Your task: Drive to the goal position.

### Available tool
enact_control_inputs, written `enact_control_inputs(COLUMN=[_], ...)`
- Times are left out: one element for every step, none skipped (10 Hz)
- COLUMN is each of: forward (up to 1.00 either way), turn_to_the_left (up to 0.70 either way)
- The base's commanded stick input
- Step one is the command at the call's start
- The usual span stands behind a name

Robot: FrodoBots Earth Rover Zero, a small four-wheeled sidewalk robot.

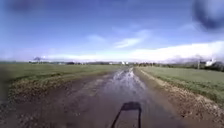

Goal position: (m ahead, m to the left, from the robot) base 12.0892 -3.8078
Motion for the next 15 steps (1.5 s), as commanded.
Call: enact_control_inputs(forward=[0.70,0.70,0.70,0.70,0.70,0.70,0.70,0.70,0.70,0.70,0.70,0.70,0.70,0.70,0.70], turn_to_the_left=[0.00,0.00,0.00,0.00,0.00,0.00,0.00,0.00,-0.35,-0.35,-0.35,-0.27,-0.16,0.00,0.00])
